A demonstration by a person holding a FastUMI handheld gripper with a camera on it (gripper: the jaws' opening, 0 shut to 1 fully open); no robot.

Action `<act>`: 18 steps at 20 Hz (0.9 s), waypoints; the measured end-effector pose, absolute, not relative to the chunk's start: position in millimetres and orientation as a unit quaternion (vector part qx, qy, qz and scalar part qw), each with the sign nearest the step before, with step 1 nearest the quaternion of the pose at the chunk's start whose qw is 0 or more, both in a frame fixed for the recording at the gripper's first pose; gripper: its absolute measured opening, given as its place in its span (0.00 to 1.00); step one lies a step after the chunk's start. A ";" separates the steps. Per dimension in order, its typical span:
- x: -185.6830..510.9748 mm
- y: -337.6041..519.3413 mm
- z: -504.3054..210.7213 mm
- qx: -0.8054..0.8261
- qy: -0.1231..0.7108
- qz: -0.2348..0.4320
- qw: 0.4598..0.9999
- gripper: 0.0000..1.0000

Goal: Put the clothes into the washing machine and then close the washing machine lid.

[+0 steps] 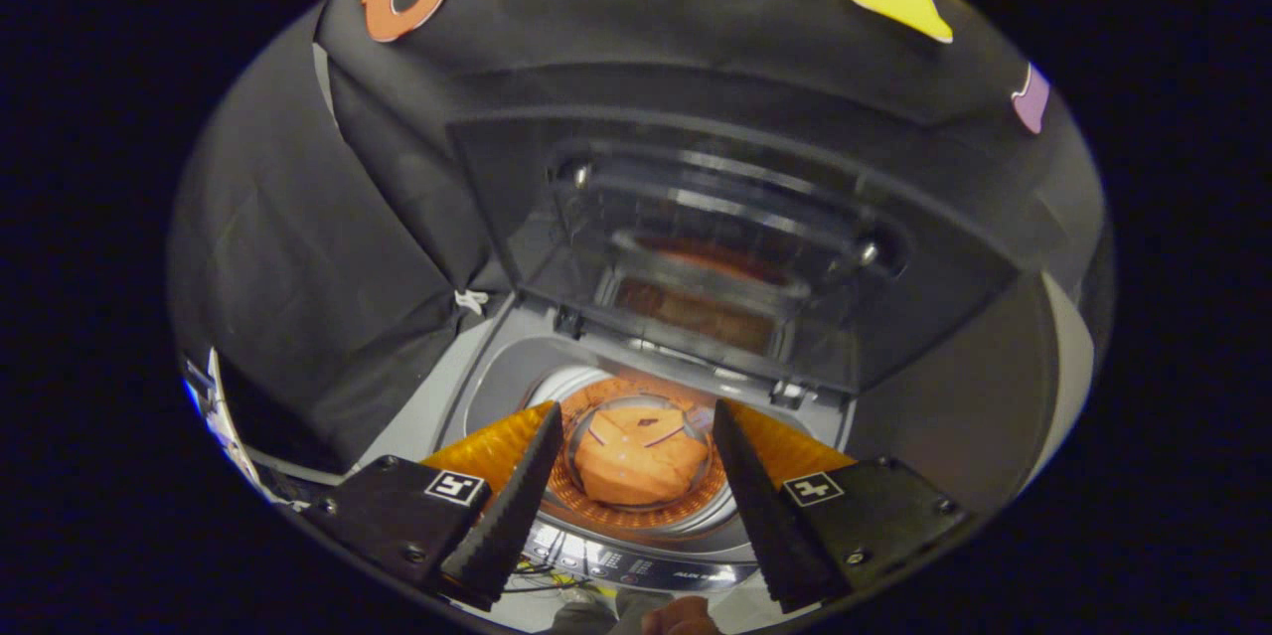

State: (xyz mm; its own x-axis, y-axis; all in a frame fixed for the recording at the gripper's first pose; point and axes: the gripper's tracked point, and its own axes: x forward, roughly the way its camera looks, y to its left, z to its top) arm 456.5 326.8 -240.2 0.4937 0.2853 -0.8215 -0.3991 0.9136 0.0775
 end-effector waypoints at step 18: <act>557.0 314.4 -117.6 -0.022 0.396 0.168 0.902 0.95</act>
State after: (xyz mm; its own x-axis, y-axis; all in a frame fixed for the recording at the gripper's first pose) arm 557.0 314.4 -117.6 0.6292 0.2863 -0.7226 -0.3210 0.9424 0.0939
